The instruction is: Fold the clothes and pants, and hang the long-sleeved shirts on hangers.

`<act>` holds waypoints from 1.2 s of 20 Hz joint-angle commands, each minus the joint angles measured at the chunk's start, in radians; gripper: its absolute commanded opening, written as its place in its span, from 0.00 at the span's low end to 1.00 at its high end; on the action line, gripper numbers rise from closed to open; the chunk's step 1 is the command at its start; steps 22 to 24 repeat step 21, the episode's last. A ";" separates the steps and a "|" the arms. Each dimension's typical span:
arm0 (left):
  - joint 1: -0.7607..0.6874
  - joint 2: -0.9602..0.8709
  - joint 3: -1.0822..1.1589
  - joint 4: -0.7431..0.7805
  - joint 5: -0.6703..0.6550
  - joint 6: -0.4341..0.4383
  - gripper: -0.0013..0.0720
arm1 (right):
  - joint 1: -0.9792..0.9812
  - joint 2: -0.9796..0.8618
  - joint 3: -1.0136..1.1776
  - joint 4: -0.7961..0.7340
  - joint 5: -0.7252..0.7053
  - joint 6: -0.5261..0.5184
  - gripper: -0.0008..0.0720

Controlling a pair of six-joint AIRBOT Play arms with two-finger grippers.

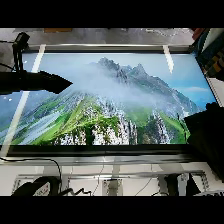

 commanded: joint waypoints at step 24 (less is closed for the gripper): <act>0.000 0.001 0.001 0.000 0.000 0.000 0.87 | 1.221 -0.271 0.000 0.009 -0.099 -0.501 0.08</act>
